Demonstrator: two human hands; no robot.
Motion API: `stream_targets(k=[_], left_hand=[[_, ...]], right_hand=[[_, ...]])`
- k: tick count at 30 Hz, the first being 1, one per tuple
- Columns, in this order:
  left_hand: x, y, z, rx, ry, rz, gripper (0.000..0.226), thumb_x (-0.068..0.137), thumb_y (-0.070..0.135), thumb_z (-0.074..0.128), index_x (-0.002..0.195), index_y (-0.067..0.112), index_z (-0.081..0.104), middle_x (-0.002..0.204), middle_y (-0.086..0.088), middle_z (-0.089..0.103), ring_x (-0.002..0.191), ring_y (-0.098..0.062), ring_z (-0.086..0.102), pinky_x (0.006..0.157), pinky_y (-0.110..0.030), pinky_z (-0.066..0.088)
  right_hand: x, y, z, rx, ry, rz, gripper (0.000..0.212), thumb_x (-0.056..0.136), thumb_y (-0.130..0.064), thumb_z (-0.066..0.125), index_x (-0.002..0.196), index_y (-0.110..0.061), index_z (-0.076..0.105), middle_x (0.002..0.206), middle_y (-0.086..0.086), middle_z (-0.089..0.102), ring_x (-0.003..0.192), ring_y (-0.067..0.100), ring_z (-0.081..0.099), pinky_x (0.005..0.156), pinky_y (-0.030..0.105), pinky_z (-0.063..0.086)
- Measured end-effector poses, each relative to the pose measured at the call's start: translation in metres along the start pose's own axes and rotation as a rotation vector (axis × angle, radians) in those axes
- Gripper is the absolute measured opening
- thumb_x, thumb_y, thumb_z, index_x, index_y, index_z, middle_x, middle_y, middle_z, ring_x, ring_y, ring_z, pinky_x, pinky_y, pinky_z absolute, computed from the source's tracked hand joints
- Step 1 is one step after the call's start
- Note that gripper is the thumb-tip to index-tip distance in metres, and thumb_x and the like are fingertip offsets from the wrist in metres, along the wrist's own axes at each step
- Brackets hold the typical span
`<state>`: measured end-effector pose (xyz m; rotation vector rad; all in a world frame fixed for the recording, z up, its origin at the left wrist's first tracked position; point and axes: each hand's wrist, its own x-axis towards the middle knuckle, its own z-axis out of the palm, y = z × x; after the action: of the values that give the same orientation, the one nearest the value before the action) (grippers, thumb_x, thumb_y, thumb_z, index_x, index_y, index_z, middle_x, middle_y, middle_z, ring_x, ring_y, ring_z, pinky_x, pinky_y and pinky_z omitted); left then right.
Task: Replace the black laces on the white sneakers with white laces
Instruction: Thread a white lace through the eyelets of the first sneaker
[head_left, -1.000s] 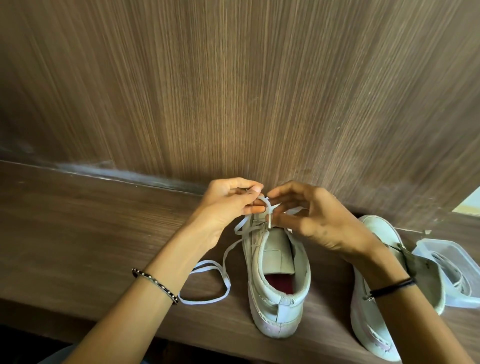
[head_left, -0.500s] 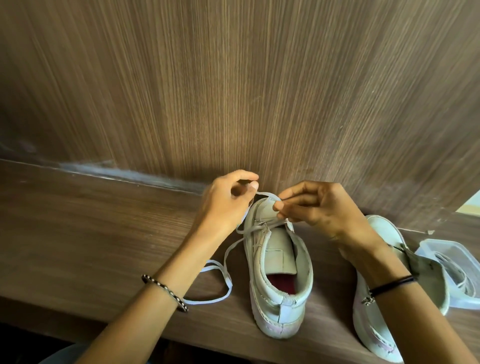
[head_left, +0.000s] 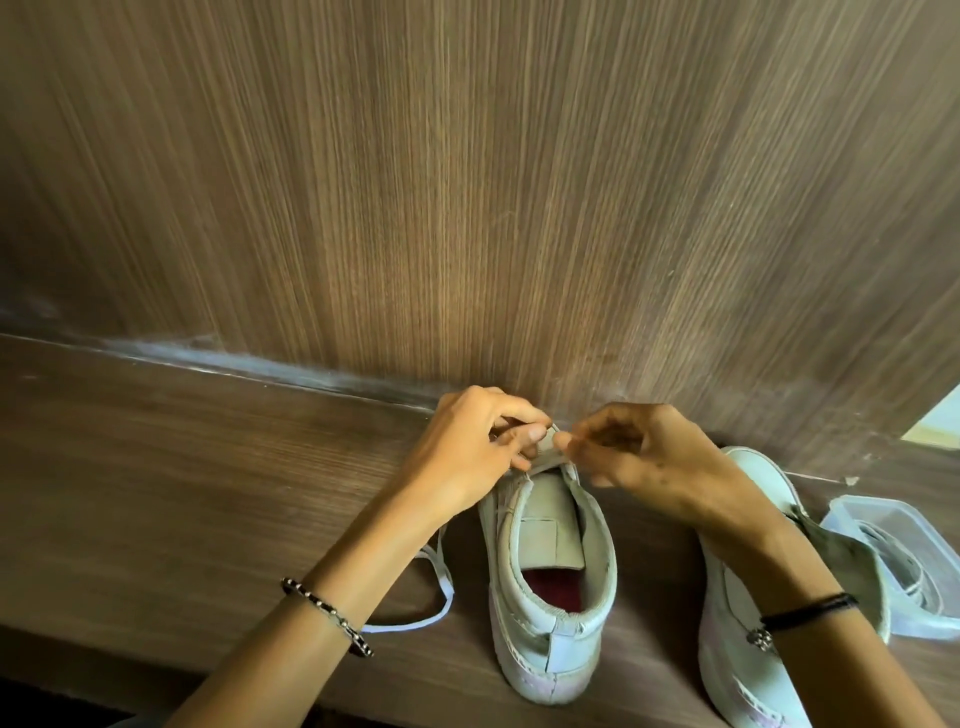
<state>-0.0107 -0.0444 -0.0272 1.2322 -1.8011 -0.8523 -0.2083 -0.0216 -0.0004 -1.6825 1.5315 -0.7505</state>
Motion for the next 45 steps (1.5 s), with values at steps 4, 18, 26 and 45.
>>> stream_targets(k=[4, 18, 26, 45], left_hand=[[-0.003, 0.003, 0.004, 0.028, -0.027, -0.010, 0.019, 0.092, 0.011, 0.074, 0.110, 0.016, 0.079, 0.096, 0.009, 0.076, 0.090, 0.002, 0.072, 0.083, -0.015, 0.056], [-0.004, 0.009, 0.011, 0.177, -0.085, 0.012, 0.023, 0.085, 0.011, 0.082, 0.105, 0.022, 0.080, 0.090, 0.010, 0.077, 0.082, 0.008, 0.068, 0.068, -0.002, 0.046], [0.000, 0.015, 0.002, 0.346, -0.153, 0.003, 0.018, 0.090, 0.021, 0.078, 0.107, 0.025, 0.079, 0.096, 0.008, 0.075, 0.086, 0.002, 0.068, 0.072, -0.005, 0.048], [-0.003, 0.017, 0.012, 0.418, -0.107, 0.019, 0.011, 0.091, 0.027, 0.076, 0.101, 0.028, 0.080, 0.086, 0.014, 0.064, 0.077, -0.002, 0.059, 0.067, -0.022, 0.044]], right_hand=[[-0.008, -0.005, 0.000, -0.189, -0.243, 0.162, 0.047, 0.074, -0.062, 0.082, 0.109, -0.035, 0.067, 0.106, -0.013, 0.072, 0.102, 0.005, 0.067, 0.094, 0.034, 0.055], [-0.009, 0.003, -0.008, -0.075, -0.275, 0.188, 0.017, 0.089, -0.023, 0.070, 0.087, -0.011, 0.081, 0.093, 0.009, 0.079, 0.099, 0.021, 0.074, 0.101, 0.045, 0.056], [-0.009, -0.001, -0.008, -0.066, -0.277, 0.204, 0.015, 0.088, -0.021, 0.069, 0.087, -0.012, 0.081, 0.092, 0.006, 0.079, 0.097, 0.018, 0.075, 0.099, 0.040, 0.058], [-0.016, -0.007, -0.010, 0.126, -0.193, 0.355, 0.014, 0.093, 0.001, 0.065, 0.084, -0.003, 0.075, 0.086, 0.007, 0.079, 0.076, 0.008, 0.072, 0.073, 0.020, 0.060]])
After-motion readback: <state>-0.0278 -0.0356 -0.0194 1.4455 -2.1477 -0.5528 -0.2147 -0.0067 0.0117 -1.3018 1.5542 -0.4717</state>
